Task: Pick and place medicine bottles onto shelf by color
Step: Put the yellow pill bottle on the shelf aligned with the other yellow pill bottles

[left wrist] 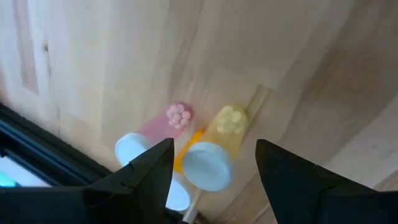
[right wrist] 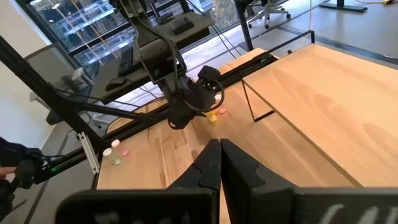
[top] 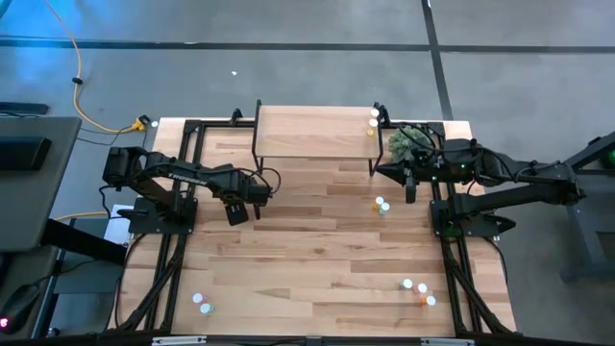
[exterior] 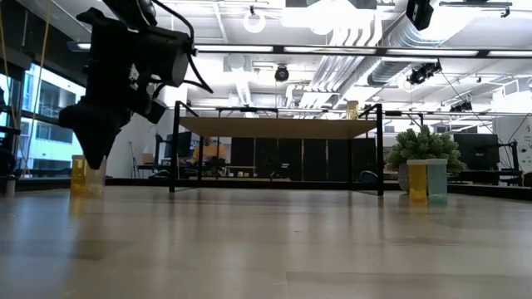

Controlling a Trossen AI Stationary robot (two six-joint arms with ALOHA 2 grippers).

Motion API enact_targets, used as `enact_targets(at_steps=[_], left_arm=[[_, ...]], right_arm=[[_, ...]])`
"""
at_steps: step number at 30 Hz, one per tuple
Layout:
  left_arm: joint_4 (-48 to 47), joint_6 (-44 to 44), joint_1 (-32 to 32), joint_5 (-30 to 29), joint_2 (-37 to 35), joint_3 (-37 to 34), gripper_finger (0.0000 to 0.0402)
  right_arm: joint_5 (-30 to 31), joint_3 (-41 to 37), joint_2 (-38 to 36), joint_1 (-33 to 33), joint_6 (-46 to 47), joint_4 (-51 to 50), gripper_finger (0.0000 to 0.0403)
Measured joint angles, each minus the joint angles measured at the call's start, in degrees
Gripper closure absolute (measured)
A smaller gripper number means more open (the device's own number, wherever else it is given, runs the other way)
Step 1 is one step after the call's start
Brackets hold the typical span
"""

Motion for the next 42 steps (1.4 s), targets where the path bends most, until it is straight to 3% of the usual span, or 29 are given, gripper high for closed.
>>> enact_targets(at_steps=[10, 28, 42], left_arm=[[-0.5, 1.0, 0.1, 0.4, 0.0, 0.0, 0.0195], [-1.0, 3.0, 0.1, -0.5, 0.0, 0.0, 0.0285], [-2.6, 3.0, 0.1, -0.3, 0.0, 0.4, 0.0289]], right_arm=[[-0.1, 0.0, 0.0, 0.0, 0.0, 0.0, 0.0403], [-0.1, 0.0, 0.0, 0.0, 0.0, 0.0, 0.0403], [-0.1, 0.0, 0.0, 0.0, -0.2, 0.0, 0.0403]])
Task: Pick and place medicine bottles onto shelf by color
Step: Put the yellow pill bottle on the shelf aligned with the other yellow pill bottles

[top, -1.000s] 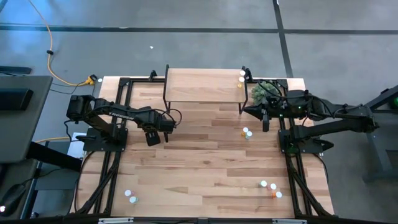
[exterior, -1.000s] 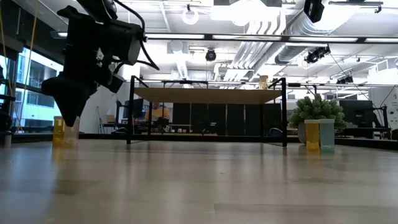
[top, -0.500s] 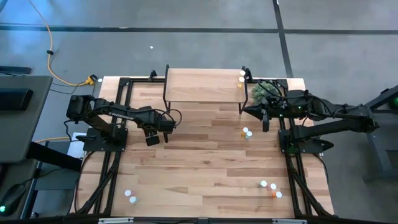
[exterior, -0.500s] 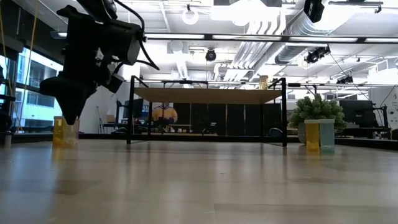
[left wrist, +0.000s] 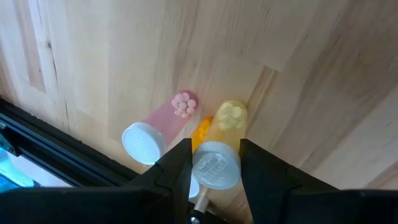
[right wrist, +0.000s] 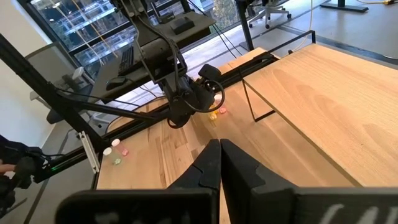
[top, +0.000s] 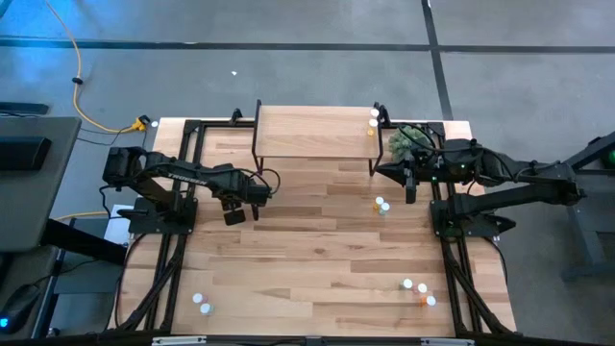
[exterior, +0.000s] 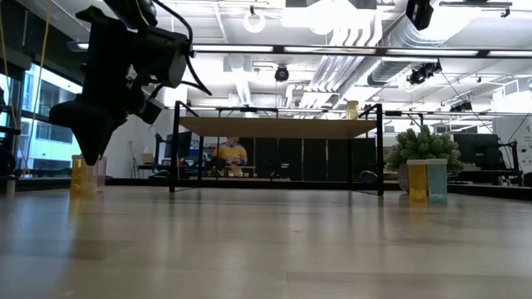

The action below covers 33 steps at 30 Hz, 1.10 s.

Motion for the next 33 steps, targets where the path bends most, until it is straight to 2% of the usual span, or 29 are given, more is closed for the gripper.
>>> enact_targets(at_steps=[10, 22, 29, 33], left_arm=[[-0.1, 0.0, 0.0, 0.1, 0.0, 3.9, 0.0289], [-7.2, 0.1, 0.0, 0.8, 0.0, 11.2, 0.0289], [-10.4, 3.7, -0.2, 14.3, 0.0, 18.7, 0.0289], [-12.8, 6.1, -0.6, 16.7, 0.0, 25.6, 0.0289]], right_arm=[[-0.2, 0.0, 0.0, 0.0, 0.0, 0.0, 0.0403], [-0.4, 0.0, 0.0, 0.0, -1.1, 0.0, 0.0403], [-0.4, 0.0, 0.0, 0.0, -1.9, 0.0, 0.0403], [-0.4, 0.0, 0.0, 0.0, -2.2, 0.0, 0.0403]])
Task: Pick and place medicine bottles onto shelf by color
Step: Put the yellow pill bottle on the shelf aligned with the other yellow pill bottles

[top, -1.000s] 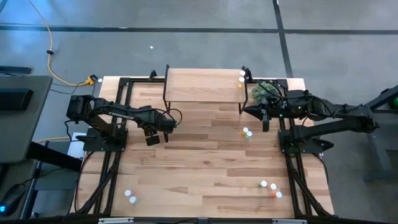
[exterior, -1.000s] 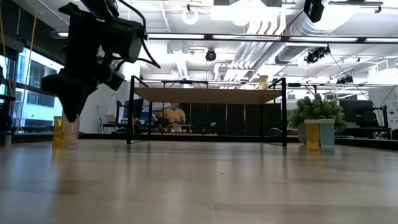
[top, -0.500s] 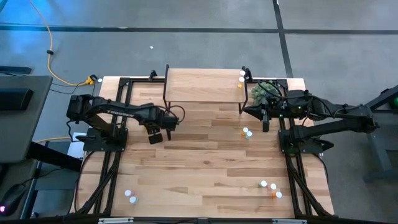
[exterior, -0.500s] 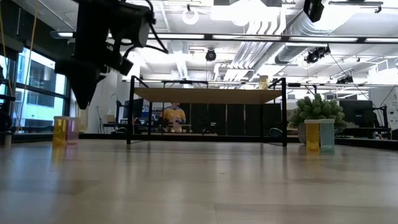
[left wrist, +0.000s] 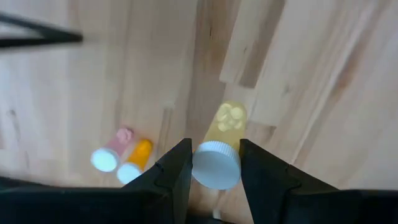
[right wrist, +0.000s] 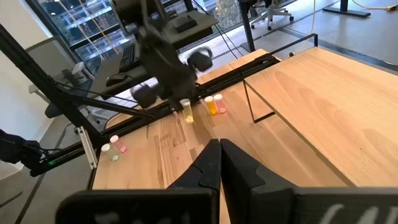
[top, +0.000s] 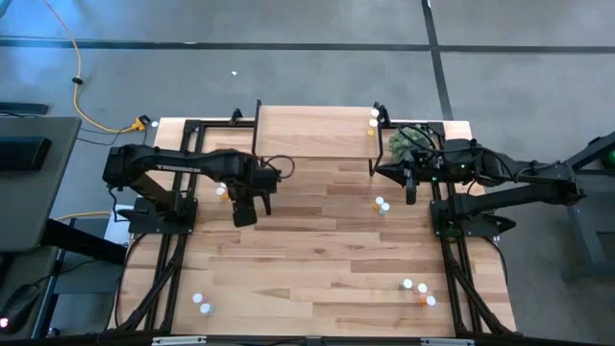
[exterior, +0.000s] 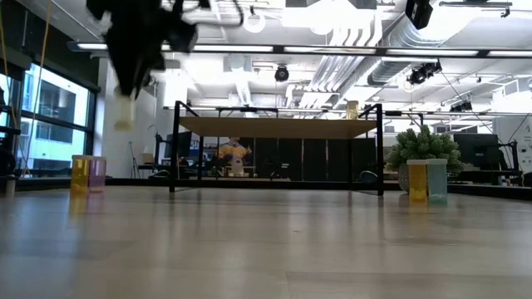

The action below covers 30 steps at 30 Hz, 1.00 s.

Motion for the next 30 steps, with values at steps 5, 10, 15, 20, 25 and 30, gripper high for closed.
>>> enact_targets(at_steps=[5, 10, 15, 20, 25, 30], left_arm=[[-3.3, 2.1, 0.2, -1.0, 0.0, 9.9, 0.0289], [-5.6, 6.5, 2.0, -6.1, 0.4, 19.4, 0.0289], [-10.1, 10.6, 5.9, -11.7, 5.6, 30.5, 0.0289], [-10.1, 15.7, 10.3, -13.5, 14.3, 42.6, 0.0289], [-10.2, 19.4, 12.8, -15.5, 23.8, 52.7, 0.0289], [-10.3, 20.1, 14.2, -15.5, 31.1, 57.2, 0.0289]], right_arm=[[0.0, 0.0, 0.0, 0.0, -0.8, 0.0, 0.0403], [0.0, 0.0, 0.0, 0.0, -1.3, 0.0, 0.0403], [0.0, 0.0, 0.0, 0.0, -1.5, 0.0, 0.0403], [0.0, 0.0, 0.0, 0.0, -1.9, 0.0, 0.0403], [-1.4, 0.0, 0.0, 0.0, -1.8, 0.0, 0.0403], [-1.5, 0.0, 0.0, 0.0, -2.3, 0.0, 0.0403]])
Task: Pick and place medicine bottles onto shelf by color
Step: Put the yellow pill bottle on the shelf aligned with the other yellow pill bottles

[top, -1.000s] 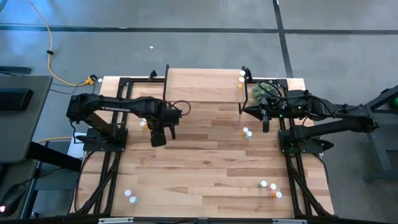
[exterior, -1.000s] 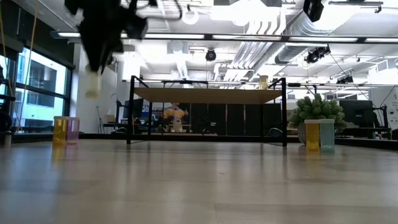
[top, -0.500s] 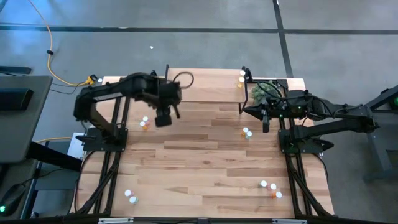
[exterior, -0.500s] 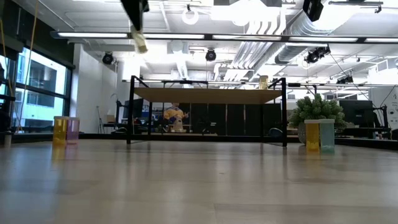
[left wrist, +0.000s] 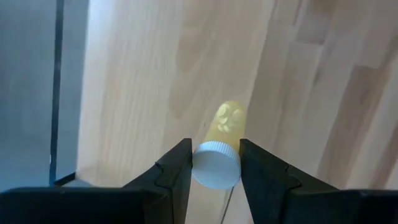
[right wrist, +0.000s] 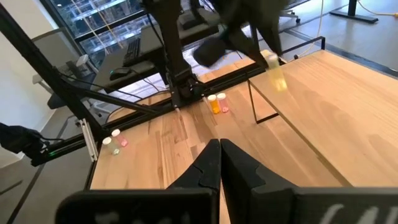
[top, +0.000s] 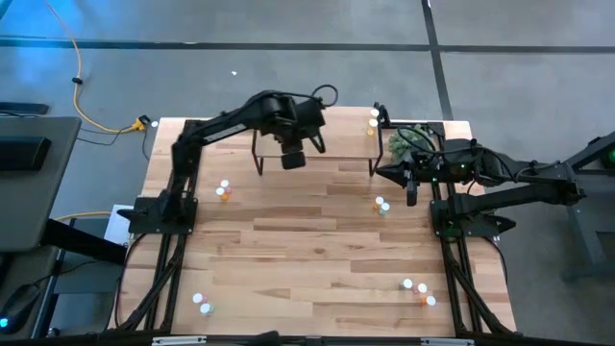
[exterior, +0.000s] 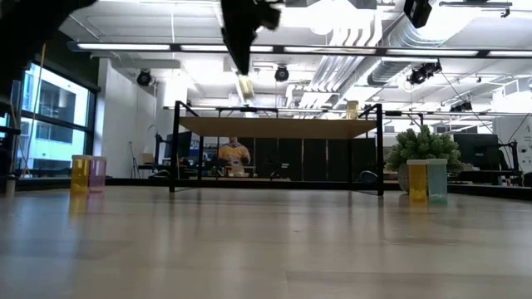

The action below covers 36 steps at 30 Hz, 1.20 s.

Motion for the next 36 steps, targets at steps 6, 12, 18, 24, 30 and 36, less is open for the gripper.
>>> enact_targets(at_steps=[6, 12, 18, 24, 30, 36], left_arm=[[0.0, 1.4, 0.7, -1.8, 4.2, 0.2, 0.0289], [0.0, 2.4, 0.6, -7.7, 5.4, 0.2, 0.0289], [0.0, 4.4, 0.6, -7.4, 5.4, 0.2, 0.0289], [0.0, 6.4, 0.6, -7.4, 5.4, 0.2, 0.0289], [0.0, 6.4, 0.6, -7.3, 5.4, 0.2, 0.0289], [0.0, 8.6, 0.6, -4.3, 5.4, 0.2, 0.0289]], right_arm=[[0.0, 0.0, 0.0, 0.0, -0.2, 0.0, 0.0403], [0.0, 0.0, 0.0, 0.0, -0.3, 0.0, 0.0403], [0.0, 0.0, 0.0, 0.0, -0.5, 0.0, 0.0403], [0.0, 0.0, 0.0, 0.0, -0.5, 0.0, 0.0403], [0.0, 0.0, 0.0, 0.0, -0.5, 0.0, 0.0403], [0.0, 0.0, 0.0, 0.0, -0.5, 0.0, 0.0403]])
